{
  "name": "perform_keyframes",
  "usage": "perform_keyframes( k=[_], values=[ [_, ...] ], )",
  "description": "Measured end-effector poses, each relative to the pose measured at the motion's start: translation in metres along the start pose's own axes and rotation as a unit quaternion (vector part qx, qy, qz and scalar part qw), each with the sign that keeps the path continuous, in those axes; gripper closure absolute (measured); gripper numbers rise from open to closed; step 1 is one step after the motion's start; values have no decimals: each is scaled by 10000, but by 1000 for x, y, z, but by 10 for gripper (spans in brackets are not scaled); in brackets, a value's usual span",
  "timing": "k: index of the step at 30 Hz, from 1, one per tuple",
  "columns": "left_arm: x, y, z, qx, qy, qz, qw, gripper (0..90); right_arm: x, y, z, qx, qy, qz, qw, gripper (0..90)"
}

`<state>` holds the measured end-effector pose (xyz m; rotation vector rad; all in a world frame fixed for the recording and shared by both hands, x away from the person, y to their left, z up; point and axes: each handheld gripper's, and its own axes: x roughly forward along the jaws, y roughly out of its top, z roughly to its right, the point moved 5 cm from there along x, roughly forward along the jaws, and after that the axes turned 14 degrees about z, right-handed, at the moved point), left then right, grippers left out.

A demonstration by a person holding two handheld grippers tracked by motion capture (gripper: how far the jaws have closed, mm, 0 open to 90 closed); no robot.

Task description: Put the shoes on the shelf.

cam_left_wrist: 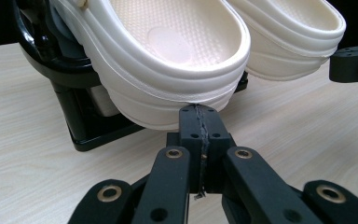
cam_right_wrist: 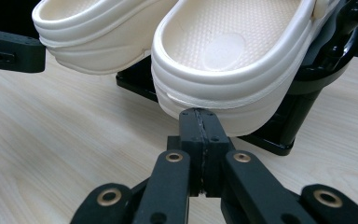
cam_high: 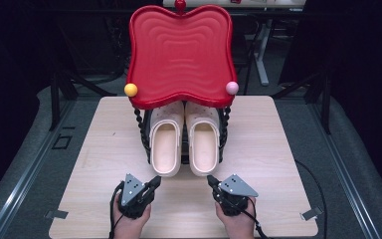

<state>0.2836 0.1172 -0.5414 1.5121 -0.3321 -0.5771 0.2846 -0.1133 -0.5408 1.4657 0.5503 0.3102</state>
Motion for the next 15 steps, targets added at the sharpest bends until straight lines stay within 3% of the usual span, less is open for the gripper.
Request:
perform_keyframes(
  k=[15],
  values=[
    [21, 11, -10, 9, 91, -13, 10000, 898, 11, 8, 13, -6, -131, 48, 9999, 897]
  ],
)
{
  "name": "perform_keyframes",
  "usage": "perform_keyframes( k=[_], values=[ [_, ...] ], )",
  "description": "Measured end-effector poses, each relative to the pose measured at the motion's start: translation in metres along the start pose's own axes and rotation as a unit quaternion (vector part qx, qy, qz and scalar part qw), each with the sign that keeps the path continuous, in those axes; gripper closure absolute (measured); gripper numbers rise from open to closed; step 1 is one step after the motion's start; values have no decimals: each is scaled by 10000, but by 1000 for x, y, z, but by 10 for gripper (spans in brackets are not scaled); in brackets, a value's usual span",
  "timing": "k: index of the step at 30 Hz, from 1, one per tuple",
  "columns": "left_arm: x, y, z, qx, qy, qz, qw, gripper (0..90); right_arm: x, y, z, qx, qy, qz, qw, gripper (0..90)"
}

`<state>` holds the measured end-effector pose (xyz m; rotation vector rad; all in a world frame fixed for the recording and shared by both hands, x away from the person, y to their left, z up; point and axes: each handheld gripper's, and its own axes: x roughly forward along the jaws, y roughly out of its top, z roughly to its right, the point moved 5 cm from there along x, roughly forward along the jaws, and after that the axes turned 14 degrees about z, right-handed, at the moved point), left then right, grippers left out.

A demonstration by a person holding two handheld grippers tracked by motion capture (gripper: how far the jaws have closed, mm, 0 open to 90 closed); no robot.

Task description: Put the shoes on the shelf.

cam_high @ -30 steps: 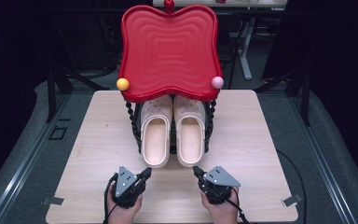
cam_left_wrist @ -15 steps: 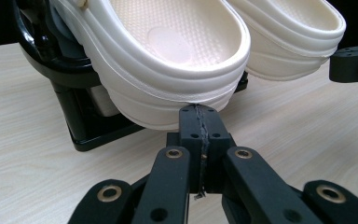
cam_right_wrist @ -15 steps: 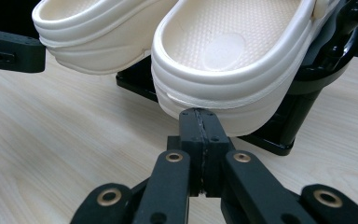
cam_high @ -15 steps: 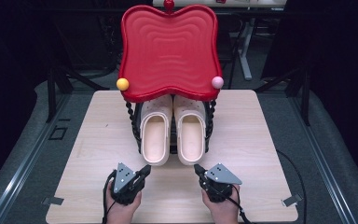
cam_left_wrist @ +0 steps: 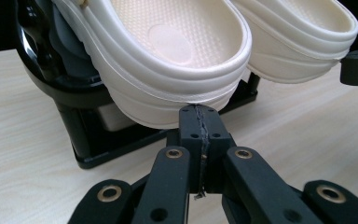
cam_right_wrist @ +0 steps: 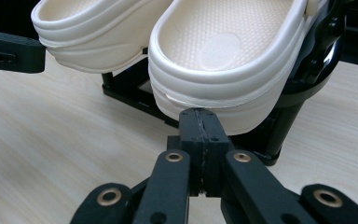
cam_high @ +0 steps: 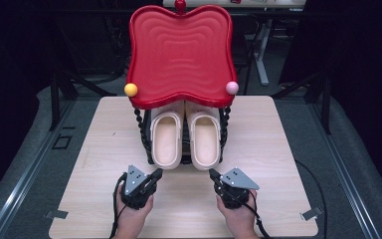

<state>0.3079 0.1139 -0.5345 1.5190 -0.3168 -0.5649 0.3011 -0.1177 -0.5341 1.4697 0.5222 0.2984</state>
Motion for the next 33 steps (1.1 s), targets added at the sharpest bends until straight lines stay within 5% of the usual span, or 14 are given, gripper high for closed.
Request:
perform_keyframes(
  k=[19, 33],
  values=[
    [35, 23, -19, 29, 148, 151, 9998, 898, 44, 16, 8, -67, -37, 74, 9999, 897],
    [63, 19, -18, -57, 187, 72, 9998, 898, 69, 19, 15, 68, -139, 106, 9998, 897]
  ],
)
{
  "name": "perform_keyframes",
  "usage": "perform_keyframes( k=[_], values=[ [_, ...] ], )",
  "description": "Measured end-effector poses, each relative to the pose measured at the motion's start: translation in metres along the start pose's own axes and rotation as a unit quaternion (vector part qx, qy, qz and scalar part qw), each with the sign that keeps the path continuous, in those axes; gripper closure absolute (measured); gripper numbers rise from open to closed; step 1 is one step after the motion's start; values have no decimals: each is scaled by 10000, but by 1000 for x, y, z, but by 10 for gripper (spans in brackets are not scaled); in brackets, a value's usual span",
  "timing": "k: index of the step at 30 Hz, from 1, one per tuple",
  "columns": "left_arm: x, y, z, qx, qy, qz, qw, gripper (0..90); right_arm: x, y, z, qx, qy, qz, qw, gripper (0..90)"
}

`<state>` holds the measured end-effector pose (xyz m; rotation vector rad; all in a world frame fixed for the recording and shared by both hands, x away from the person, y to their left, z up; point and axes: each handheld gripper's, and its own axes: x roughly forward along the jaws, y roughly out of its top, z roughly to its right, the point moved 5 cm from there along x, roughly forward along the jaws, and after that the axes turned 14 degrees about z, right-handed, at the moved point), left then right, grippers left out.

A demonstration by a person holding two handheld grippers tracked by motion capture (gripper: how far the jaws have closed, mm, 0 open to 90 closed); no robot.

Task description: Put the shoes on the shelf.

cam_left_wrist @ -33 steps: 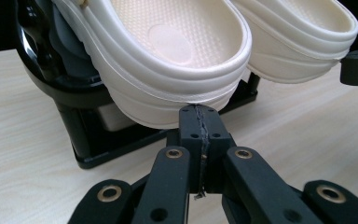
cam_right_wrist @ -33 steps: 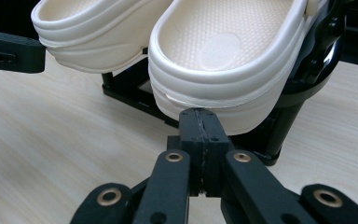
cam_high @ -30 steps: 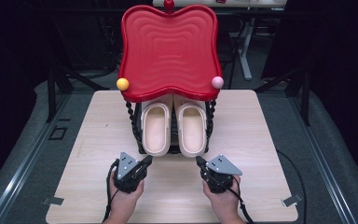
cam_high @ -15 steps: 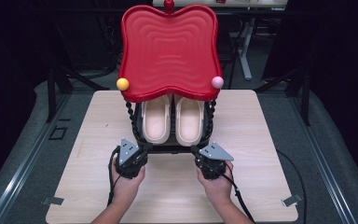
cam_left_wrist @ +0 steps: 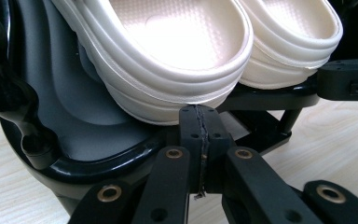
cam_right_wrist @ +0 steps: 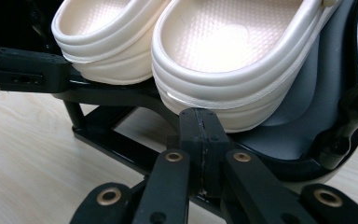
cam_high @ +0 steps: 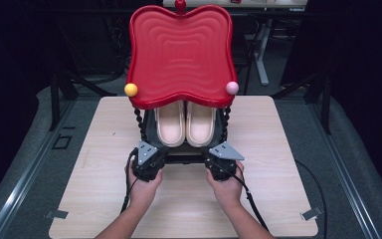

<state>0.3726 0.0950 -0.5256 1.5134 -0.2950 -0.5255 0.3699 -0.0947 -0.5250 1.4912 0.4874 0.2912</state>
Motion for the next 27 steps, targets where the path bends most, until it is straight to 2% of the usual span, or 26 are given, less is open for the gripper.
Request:
perform_keyframes(
  k=[10, 13, 18, 22, 27],
  values=[
    [6, -3, -6, -126, 110, -27, 9999, 898, 9, -1, 4, 55, -69, -64, 9999, 896],
    [8, -3, -6, -107, 115, -57, 9999, 898, 13, -1, 3, 7, -80, -85, 9999, 896],
    [7, -3, -5, -117, 149, -66, 9998, 895, 16, -2, 2, 59, -53, -72, 9999, 884],
    [2, 0, -7, -143, 179, 19, 9997, 890, 10, 1, 1, 47, -27, 1, 10000, 879],
    [-6, 9, -16, -136, 308, 201, 9992, 892, 1, 7, 9, -4, -147, 115, 9998, 873]
  ],
)
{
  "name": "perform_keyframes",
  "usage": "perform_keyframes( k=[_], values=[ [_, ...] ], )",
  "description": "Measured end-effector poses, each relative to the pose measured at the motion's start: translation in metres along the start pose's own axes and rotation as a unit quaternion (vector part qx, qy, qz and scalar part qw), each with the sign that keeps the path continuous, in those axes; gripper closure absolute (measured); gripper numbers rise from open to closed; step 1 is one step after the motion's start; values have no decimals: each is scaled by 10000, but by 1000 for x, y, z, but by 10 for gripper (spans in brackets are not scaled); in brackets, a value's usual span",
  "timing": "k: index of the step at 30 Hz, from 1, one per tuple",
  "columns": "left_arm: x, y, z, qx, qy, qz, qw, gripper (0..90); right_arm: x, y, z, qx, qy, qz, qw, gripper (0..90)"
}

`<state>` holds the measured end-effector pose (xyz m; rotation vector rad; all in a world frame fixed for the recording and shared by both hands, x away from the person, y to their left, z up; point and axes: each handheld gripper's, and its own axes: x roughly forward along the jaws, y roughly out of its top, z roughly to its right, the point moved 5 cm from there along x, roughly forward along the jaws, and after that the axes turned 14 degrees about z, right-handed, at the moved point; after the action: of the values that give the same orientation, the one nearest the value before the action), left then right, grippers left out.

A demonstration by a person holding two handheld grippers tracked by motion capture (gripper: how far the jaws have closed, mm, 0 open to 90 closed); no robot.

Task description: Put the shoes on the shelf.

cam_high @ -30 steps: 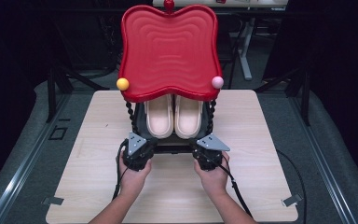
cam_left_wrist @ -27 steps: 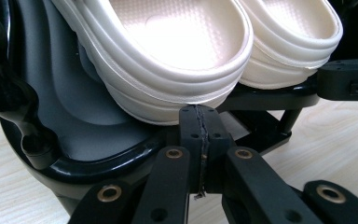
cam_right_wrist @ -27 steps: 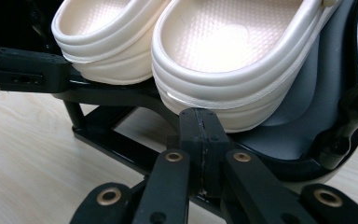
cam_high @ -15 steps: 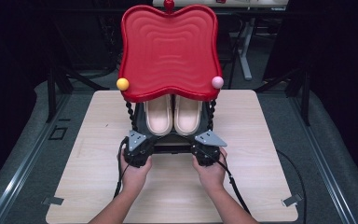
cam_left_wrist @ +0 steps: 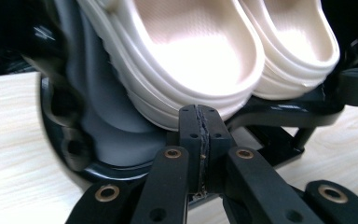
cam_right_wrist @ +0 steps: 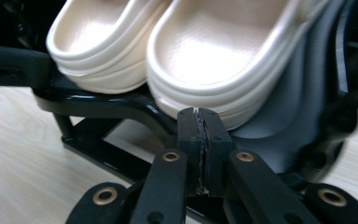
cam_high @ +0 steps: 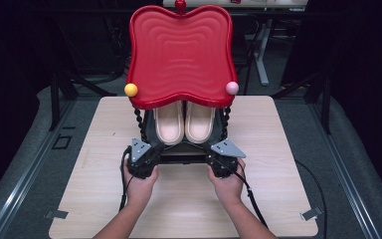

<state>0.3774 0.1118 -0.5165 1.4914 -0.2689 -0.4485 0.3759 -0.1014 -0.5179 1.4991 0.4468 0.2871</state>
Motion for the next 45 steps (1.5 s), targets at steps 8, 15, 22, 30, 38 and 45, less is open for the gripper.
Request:
perform_keyframes(
  k=[8, 15, 22, 30, 38, 45],
  values=[
    [5, 3, -16, -44, 219, 25, 9997, 894, 0, 6, 19, -2, -365, 104, 9993, 872],
    [12, 5, -21, -88, 292, 43, 9995, 894, 11, 9, 27, -20, -560, 162, 9983, 868],
    [17, 5, -21, -82, 334, 73, 9994, 894, 21, 12, 31, 22, -633, 175, 9978, 859],
    [23, 7, -25, -150, 413, 122, 9990, 896, 26, 14, 33, 103, -697, 238, 9972, 874],
    [25, 11, -26, -234, 445, 152, 9986, 899, 29, 16, 32, 119, -667, 221, 9975, 895],
    [24, 12, -28, -237, 480, 141, 9985, 900, 34, 19, 31, 119, -641, 189, 9977, 897]
  ],
)
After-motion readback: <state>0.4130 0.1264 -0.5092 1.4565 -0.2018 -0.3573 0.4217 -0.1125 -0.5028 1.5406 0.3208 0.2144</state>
